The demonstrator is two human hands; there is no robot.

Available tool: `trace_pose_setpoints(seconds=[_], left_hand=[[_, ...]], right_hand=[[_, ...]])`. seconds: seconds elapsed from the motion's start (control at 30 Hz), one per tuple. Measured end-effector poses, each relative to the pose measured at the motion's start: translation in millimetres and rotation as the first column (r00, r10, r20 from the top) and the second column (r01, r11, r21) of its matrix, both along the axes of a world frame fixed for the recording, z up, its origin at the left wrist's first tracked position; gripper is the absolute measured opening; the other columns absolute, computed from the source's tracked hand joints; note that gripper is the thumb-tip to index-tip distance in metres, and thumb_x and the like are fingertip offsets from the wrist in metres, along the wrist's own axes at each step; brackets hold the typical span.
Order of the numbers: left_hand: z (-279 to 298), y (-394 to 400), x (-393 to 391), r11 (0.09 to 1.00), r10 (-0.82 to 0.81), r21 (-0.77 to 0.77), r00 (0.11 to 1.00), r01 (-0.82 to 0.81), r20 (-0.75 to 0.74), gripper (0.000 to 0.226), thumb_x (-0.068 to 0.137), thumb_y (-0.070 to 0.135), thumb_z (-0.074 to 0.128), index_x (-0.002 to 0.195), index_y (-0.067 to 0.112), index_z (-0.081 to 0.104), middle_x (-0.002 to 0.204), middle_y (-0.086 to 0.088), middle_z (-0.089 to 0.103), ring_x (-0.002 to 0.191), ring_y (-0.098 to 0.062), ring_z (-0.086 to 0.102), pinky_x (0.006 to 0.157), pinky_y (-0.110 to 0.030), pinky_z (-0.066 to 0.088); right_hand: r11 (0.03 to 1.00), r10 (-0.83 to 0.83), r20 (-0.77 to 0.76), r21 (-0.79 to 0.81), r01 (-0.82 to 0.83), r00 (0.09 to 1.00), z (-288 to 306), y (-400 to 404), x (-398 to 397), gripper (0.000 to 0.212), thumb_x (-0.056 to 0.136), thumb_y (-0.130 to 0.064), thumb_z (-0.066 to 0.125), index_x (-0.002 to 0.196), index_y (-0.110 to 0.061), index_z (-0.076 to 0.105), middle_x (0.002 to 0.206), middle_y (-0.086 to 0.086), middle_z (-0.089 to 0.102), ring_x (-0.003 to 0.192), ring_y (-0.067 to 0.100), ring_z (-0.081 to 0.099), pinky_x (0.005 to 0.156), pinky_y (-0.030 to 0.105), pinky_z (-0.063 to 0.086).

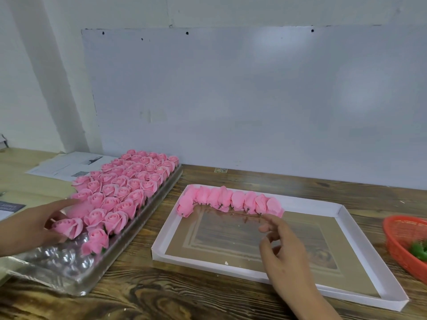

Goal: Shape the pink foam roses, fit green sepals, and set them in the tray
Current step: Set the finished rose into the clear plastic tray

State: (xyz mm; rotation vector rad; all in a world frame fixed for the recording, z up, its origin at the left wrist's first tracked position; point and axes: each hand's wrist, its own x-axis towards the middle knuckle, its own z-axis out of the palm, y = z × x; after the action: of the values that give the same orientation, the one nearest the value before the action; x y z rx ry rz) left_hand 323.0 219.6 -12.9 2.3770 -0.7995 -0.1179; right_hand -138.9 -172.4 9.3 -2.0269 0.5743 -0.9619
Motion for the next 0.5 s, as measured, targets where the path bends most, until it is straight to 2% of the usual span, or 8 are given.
trace_pose_setpoints(seconds=[0.13, 0.2, 0.27, 0.33, 0.4, 0.47, 0.5], left_hand=[[3, 1, -6, 0.999, 0.037, 0.024, 0.999, -0.036, -0.013, 0.106, 0.05, 0.003, 0.096, 0.129, 0.059, 0.053, 0.09, 0.002, 0.075, 0.077, -0.028, 0.07, 0.063, -0.045, 0.055], [6, -3, -16, 0.997, 0.039, 0.063, 0.999, -0.038, -0.013, 0.103, 0.052, 0.003, 0.096, 0.13, 0.056, 0.053, 0.096, 0.002, 0.074, 0.086, -0.028, 0.069, 0.069, -0.047, 0.055], [11, -5, -25, 0.996, 0.07, 0.06, 0.997, -0.068, -0.022, 0.101, 0.052, -0.003, 0.094, 0.129, 0.05, 0.055, 0.104, -0.006, 0.073, 0.094, -0.032, 0.067, 0.074, -0.052, 0.054], [21, -7, -38, 0.992, 0.071, 0.105, 0.997, -0.071, 0.003, 0.1, 0.053, 0.006, 0.095, 0.134, 0.045, 0.053, 0.11, -0.003, 0.07, 0.095, -0.023, 0.066, 0.077, -0.046, 0.053], [39, -10, -55, 0.981, 0.123, 0.141, 0.988, -0.135, 0.088, 0.099, 0.051, 0.013, 0.097, 0.137, 0.037, 0.055, 0.114, 0.001, 0.068, 0.093, -0.017, 0.064, 0.077, -0.041, 0.05], [63, -17, -81, 0.984, 0.14, 0.091, 0.984, -0.15, 0.107, 0.088, 0.048, 0.021, 0.098, 0.127, 0.034, 0.062, 0.112, -0.006, 0.071, 0.088, -0.021, 0.065, 0.075, -0.044, 0.051], [76, -23, -98, 0.989, 0.141, 0.028, 0.984, -0.145, 0.109, 0.077, 0.047, 0.033, 0.096, 0.117, 0.041, 0.064, 0.103, -0.007, 0.074, 0.082, -0.023, 0.068, 0.072, -0.048, 0.054]], right_hand=[[1.0, 0.002, 0.007, 0.003, -0.002, 1.0, 0, 0, 0, 0.055, 0.09, -0.005, 0.056, 0.111, -0.056, 0.048, 0.101, -0.027, 0.058, 0.078, 0.01, 0.057, 0.059, 0.015, 0.045], [1.0, -0.002, 0.004, -0.002, 0.002, 1.0, 0, 0, 0, 0.054, 0.09, -0.006, 0.056, 0.112, -0.055, 0.048, 0.101, -0.028, 0.057, 0.079, 0.009, 0.057, 0.06, 0.014, 0.045], [1.0, 0.0, -0.001, -0.006, 0.0, 1.0, 0, 0, 0, 0.053, 0.091, -0.008, 0.055, 0.112, -0.056, 0.048, 0.102, -0.028, 0.057, 0.079, 0.008, 0.057, 0.06, 0.014, 0.045], [1.0, 0.005, -0.003, 0.001, -0.005, 1.0, 0, 0, 0, 0.051, 0.091, -0.009, 0.055, 0.114, -0.054, 0.048, 0.104, -0.028, 0.057, 0.079, 0.009, 0.058, 0.06, 0.015, 0.046], [1.0, 0.009, -0.001, 0.007, -0.009, 1.0, 0, 0, 0, 0.052, 0.091, -0.009, 0.055, 0.115, -0.054, 0.049, 0.104, -0.028, 0.057, 0.077, 0.009, 0.057, 0.059, 0.014, 0.046], [1.0, 0.014, 0.001, 0.004, -0.014, 1.0, 0, 0, 0, 0.059, 0.091, -0.008, 0.055, 0.11, -0.063, 0.047, 0.104, -0.027, 0.057, 0.076, 0.009, 0.057, 0.059, 0.015, 0.046], [1.0, 0.015, 0.003, 0.001, -0.015, 1.0, 1, 0, 0, 0.064, 0.091, -0.007, 0.055, 0.108, -0.068, 0.045, 0.103, -0.027, 0.057, 0.076, 0.01, 0.057, 0.059, 0.015, 0.046]])
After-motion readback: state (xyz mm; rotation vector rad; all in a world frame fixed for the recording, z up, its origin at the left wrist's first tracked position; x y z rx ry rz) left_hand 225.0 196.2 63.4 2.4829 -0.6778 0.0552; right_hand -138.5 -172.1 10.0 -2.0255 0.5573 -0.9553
